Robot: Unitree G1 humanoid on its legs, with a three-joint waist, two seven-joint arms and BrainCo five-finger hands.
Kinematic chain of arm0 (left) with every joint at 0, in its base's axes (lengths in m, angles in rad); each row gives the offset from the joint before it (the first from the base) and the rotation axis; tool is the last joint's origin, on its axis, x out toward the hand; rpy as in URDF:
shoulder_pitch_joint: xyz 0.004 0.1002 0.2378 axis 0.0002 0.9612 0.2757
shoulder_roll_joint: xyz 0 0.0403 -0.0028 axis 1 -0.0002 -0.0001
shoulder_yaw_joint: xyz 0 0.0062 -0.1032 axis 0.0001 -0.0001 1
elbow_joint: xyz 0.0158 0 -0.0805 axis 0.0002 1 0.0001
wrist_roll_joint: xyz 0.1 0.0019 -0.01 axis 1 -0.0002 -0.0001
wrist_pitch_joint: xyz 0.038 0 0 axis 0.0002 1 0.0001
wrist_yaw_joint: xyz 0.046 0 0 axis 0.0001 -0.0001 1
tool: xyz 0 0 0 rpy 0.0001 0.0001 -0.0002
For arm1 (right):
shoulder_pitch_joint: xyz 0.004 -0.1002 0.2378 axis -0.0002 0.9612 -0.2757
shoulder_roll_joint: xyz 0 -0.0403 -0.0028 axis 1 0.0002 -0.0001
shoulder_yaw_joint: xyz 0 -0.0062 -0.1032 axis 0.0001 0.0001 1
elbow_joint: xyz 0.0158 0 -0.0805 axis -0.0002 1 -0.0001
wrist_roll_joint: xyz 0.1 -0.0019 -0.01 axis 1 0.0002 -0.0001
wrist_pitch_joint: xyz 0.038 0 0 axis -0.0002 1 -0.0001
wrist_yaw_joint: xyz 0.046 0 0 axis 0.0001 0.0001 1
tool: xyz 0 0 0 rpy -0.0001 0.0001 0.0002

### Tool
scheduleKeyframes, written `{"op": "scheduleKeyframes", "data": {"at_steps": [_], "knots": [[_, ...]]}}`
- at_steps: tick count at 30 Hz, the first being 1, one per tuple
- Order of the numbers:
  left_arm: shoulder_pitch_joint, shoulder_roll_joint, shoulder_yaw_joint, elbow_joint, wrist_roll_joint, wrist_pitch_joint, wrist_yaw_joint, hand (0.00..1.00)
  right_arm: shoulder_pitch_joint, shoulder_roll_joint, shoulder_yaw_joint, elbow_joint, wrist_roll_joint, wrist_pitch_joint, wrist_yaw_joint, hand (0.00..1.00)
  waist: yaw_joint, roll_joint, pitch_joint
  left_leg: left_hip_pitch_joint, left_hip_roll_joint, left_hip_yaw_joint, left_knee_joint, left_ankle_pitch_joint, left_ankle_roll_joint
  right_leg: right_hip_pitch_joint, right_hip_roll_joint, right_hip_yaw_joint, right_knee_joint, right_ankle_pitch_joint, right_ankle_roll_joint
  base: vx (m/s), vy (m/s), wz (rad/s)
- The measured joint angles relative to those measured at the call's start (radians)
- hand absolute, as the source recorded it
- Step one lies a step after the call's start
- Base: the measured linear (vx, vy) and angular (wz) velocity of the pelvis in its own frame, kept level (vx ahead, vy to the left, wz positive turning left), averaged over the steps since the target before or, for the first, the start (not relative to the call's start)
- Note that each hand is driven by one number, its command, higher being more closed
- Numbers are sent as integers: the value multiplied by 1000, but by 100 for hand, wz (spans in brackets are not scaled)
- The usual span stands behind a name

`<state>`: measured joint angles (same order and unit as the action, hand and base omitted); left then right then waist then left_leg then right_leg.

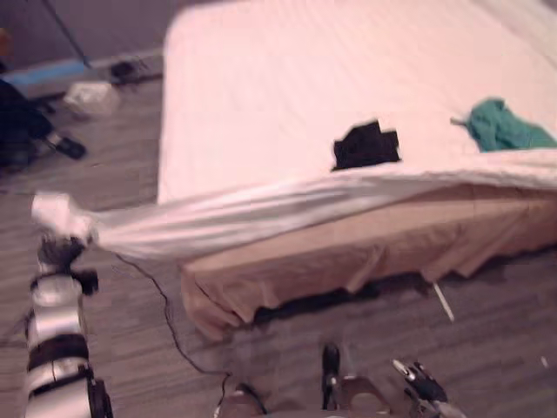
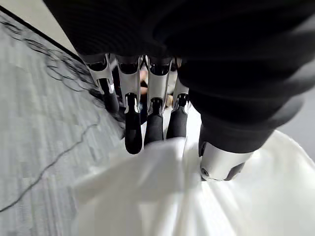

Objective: Tidy the bed and pick cloth on bed and put in laundry

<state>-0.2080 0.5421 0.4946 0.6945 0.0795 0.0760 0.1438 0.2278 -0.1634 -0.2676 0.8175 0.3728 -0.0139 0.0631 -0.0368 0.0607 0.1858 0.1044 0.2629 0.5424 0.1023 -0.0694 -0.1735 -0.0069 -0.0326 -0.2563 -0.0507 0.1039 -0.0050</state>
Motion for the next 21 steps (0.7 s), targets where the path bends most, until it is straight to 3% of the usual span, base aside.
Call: {"op": "scheduleKeyframes", "data": {"at_steps": [4,5,6,7,10,14,16,20,21], "knots": [[215,-145,25,1,-20,-12,67,0,-7,-26,-132,14,0,-41,-56,0,34,-19,-53,28,-19,-37,-35,1,-1,51,-7,-36,-32,-5,19,15,62,29],[285,-201,17,5,-36,-14,81,0,-13,-62,-178,-8,-2,-59,-75,0,55,-33,-66,32,-28,-50,-41,1,0,63,-12,-42,-42,-1,24,-11,76,20],[331,-235,9,12,-44,-19,82,0,-30,-92,-210,-32,-4,-77,-84,0,58,-43,-73,32,-36,-58,-51,4,4,64,-18,-44,-43,1,27,-15,79,27],[401,-278,-24,27,-50,-23,83,0,-72,-155,-242,-100,-27,-104,-98,100,57,-61,-84,32,-52,-75,-70,11,10,63,-28,-47,-46,5,33,-19,67,18],[473,-333,-83,66,-52,-44,77,0,-172,-272,-238,-230,-66,-158,-125,100,57,-76,-98,32,-75,-78,-92,18,20,54,-44,-45,-48,13,43,-32,71,5],[494,-363,-112,135,-73,-67,74,0,-349,-377,-114,-348,-136,-165,-120,100,55,-80,-101,34,-96,-89,-104,22,26,53,-57,-44,-49,20,50,-26,46,2],[492,-372,-122,175,-81,-88,78,0,-466,-396,44,-383,-194,-153,-92,100,55,-80,-101,34,-105,-101,-112,30,31,53,-59,-47,-48,23,50,-5,17,5],[472,-372,-140,181,-84,-126,91,0,-679,-398,263,-371,-195,-107,-9,100,68,-85,-74,22,-111,-127,-116,44,49,51,-65,-71,-48,29,43,3,15,17],[439,-372,-140,181,-83,-132,106,0,-757,-405,316,-371,-192,-90,13,100,84,-89,-51,-3,-110,-139,-100,45,49,40,-67,-79,-47,36,40,-22,10,32]]}}
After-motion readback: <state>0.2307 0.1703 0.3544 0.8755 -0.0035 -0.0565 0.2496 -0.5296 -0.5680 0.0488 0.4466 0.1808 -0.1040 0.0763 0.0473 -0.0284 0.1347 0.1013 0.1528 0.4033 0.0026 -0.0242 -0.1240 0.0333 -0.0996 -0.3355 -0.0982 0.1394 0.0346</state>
